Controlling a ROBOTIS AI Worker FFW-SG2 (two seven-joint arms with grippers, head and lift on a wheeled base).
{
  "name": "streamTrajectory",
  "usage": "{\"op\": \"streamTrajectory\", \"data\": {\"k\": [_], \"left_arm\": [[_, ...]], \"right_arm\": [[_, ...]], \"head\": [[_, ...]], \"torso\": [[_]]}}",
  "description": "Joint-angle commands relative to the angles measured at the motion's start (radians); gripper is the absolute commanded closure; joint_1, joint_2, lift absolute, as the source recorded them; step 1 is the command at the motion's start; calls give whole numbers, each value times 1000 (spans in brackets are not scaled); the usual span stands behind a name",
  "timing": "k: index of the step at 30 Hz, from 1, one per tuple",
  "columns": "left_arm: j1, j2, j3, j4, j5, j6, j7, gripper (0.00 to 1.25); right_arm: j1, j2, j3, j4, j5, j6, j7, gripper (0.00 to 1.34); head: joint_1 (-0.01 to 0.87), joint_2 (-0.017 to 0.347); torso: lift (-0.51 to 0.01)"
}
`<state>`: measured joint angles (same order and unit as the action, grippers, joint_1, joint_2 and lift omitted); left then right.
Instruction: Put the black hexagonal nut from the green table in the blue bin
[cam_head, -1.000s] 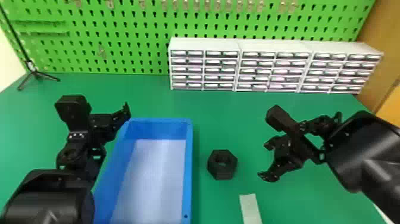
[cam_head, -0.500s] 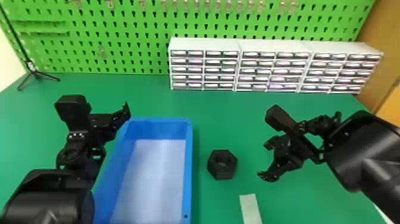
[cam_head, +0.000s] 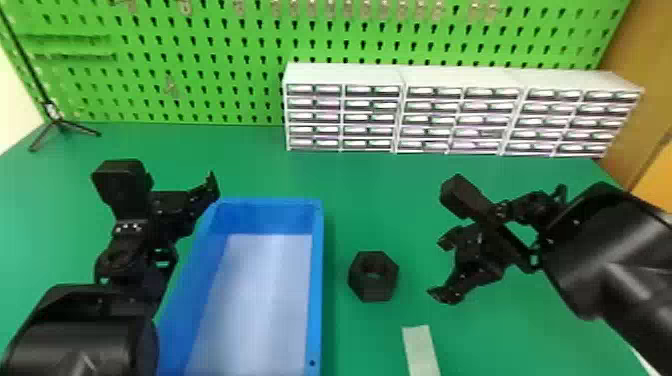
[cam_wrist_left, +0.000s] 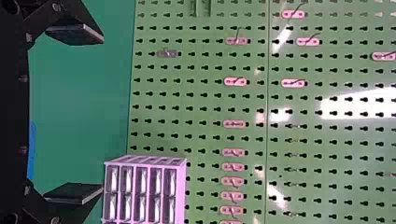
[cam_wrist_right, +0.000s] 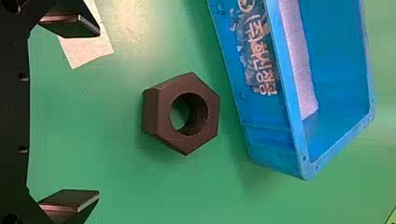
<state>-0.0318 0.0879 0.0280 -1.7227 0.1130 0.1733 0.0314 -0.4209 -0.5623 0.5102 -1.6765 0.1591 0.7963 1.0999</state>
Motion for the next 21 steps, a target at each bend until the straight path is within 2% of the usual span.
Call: {"op": "streamTrajectory", "data": {"k": [1,13,21], "left_arm": [[1,1,0,0,1,0,1,159],[1,1,-3,2,1,0,1,159],[1,0,0,3,2,0,-1,159]], "right_arm": [[-24,5,37,0,-1,-6,0,87],[-104,47,156,4,71,-15,-2,87],[-147,71,232,32,62,-29,-3,85]], "head": [[683,28],[683,28],[683,28]], "torso": [[-96],[-96],[-96]]}}
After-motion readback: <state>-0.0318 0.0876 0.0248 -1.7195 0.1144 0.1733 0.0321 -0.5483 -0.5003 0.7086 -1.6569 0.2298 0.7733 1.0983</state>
